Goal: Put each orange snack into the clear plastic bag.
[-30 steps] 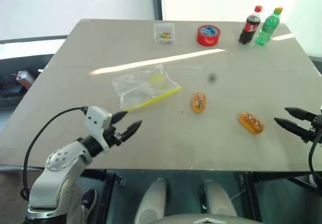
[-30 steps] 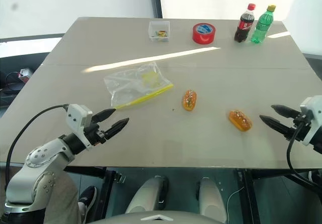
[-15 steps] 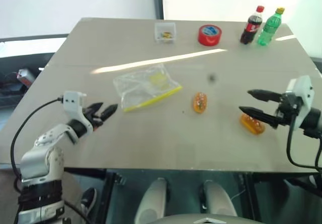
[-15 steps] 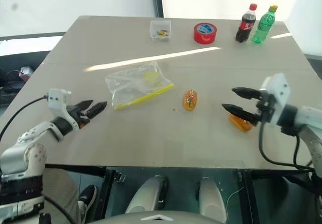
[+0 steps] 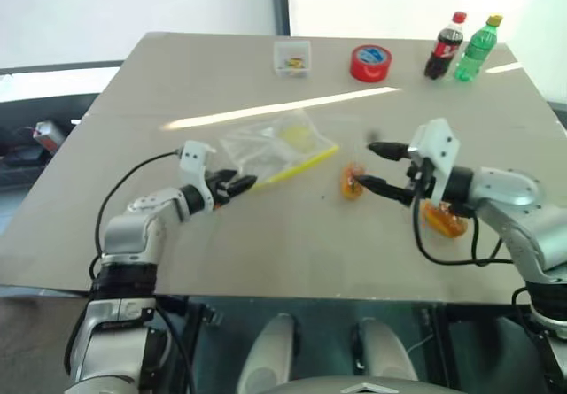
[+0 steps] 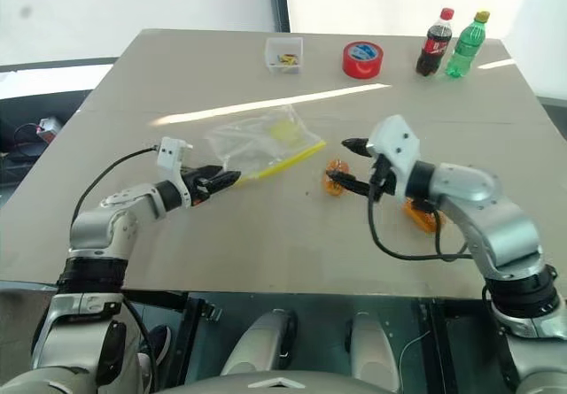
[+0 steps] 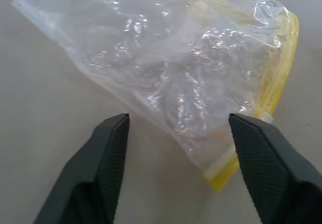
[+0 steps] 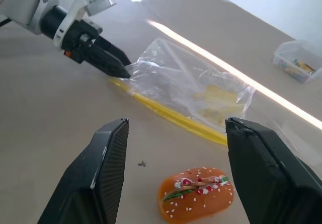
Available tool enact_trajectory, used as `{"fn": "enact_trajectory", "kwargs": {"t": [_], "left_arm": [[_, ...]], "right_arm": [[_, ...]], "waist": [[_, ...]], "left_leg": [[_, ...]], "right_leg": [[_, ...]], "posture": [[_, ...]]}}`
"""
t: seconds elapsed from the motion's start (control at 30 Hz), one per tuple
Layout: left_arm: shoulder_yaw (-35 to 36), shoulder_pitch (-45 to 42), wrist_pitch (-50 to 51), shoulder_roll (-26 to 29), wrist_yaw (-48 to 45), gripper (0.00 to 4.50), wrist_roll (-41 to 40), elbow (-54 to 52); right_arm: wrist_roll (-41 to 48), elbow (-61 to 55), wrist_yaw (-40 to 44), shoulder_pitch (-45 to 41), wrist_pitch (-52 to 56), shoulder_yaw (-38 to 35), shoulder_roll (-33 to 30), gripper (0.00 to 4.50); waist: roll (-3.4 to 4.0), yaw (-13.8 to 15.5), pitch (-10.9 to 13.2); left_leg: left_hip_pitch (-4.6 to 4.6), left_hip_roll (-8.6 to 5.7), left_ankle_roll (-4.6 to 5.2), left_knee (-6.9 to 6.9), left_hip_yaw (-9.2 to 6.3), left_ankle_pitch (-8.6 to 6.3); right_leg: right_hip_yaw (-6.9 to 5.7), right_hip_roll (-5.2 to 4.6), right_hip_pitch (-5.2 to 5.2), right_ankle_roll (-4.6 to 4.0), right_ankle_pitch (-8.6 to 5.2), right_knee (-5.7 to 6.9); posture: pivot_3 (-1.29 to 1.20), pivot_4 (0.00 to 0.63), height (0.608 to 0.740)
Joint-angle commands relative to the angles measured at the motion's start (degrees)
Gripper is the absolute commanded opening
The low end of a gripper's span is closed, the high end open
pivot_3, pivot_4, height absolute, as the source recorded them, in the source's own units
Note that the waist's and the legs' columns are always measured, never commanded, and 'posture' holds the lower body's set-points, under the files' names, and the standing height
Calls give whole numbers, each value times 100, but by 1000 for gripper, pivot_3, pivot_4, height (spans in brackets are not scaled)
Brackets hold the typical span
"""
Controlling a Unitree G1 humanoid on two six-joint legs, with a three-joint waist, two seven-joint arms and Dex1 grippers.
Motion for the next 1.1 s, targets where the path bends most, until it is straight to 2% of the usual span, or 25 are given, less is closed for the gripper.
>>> {"fn": "enact_trajectory", "kwargs": {"t": [0.03,0.1,0.13,0.23,0.4,0.47,0.7,0.97,1.1], "left_arm": [[52,-53,242,-122,-36,1238,-60,225],[134,-81,432,-152,-43,311,-155,102],[146,-72,511,-148,-62,71,-179,28],[284,-34,941,-151,7,71,-414,-385],[906,2,2068,-234,305,71,-1235,-1180],[1230,50,2619,-285,524,71,-1650,-1597],[1891,262,3886,-414,1111,71,-2619,-2579],[2346,640,4488,-443,1479,71,-3316,-3155],[2485,719,4443,-474,1697,71,-3408,-3171]], "right_arm": [[-377,-1,-90,-61,-315,130,69,3152],[-515,41,-126,-59,-391,174,130,3152],[-555,56,-131,-64,-410,179,161,3152],[-795,125,-218,-97,-517,276,287,3152],[-1813,462,-595,-187,-803,857,449,3152],[-2255,767,-596,-368,-964,1256,535,3152],[-3319,1937,-853,-1091,-1677,1880,1044,3152],[-4021,2943,-906,-1501,-2416,2188,1452,3152],[-3883,2948,-557,-1621,-2509,1976,1387,3152]], "waist": [[0,-5,0],[0,-8,0],[0,-9,1],[-1,-29,1],[-11,-69,7],[-11,-89,8],[-11,-107,8],[-11,-131,8],[-11,-146,8]], "left_leg": [[-1,0,0,0,-1,0],[-2,0,0,-1,-2,0],[-4,0,0,-1,-4,0],[-5,0,0,-1,-6,0],[-5,2,-1,-2,-7,0],[-6,3,-1,-2,-6,0],[-5,2,-5,-4,-3,2],[-5,1,-30,-8,-7,15],[-4,1,-31,-8,-7,16]], "right_leg": [[0,0,-1,0,0,0],[-2,0,-1,0,0,0],[-4,0,-2,0,0,0],[-5,0,-2,0,0,1],[-6,5,-6,0,0,3],[-3,5,-11,0,0,5],[3,5,-14,0,1,7],[1,4,-14,-1,1,5],[3,6,-14,-1,1,7]], "posture": [[0,150,740],[0,150,740],[0,150,740],[0,150,740],[0,150,740],[0,150,740],[0,150,740],[0,150,740],[0,150,740]]}}
